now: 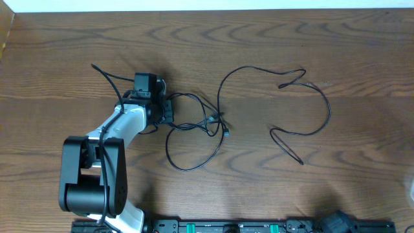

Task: Untangle cables
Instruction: 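Carry the white cable to the right table edge and lower it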

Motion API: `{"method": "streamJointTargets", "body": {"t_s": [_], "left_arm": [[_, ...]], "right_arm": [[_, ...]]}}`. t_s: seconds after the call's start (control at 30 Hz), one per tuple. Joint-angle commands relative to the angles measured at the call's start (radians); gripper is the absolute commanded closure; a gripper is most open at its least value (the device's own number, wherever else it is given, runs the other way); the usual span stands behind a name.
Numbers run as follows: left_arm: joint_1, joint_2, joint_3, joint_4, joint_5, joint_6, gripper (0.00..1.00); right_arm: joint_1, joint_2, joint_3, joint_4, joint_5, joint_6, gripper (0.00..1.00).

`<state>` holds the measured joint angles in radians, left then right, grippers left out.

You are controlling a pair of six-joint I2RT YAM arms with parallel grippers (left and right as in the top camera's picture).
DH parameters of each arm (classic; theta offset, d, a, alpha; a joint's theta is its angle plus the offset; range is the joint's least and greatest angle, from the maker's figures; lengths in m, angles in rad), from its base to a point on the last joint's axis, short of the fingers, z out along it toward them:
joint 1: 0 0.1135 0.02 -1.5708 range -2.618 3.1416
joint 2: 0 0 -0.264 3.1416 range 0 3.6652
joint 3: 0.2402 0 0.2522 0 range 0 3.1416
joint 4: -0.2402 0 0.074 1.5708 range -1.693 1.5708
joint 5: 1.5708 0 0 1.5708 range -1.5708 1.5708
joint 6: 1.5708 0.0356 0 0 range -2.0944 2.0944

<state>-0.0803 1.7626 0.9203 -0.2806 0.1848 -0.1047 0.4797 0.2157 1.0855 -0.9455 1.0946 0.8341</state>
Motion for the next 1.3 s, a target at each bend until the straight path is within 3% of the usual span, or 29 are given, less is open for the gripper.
{"method": "streamJointTargets", "body": {"t_s": [0.0,0.37,0.53,0.7,0.73,1.0,1.27], "left_arm": [[0.003,0.003,-0.006,0.001,-0.013,-0.006,0.92],[0.003,0.003,-0.006,0.001,-0.013,-0.006,0.92],[0.003,0.003,-0.006,0.001,-0.013,-0.006,0.92],[0.003,0.003,-0.006,0.001,-0.013,-0.006,0.92],[0.003,0.003,-0.006,0.002,-0.013,-0.006,0.92],[0.003,0.003,-0.006,0.002,-0.013,-0.006,0.92],[0.003,0.003,-0.006,0.002,-0.013,-0.006,0.92]], "right_arm": [[0.0,-0.005,0.004,-0.001,-0.11,-0.085,0.99],[0.0,0.054,0.005,0.025,-0.224,-0.228,0.99],[0.0,0.192,0.039,0.101,-0.286,-0.328,0.99],[0.0,0.381,0.181,0.089,-0.304,-0.432,0.99],[-0.002,0.513,0.308,0.047,-0.336,-0.496,0.99],[-0.019,0.83,0.647,-0.133,-0.346,-0.603,0.99],[-0.225,1.003,0.739,-0.09,-0.373,-0.755,0.99]]}}
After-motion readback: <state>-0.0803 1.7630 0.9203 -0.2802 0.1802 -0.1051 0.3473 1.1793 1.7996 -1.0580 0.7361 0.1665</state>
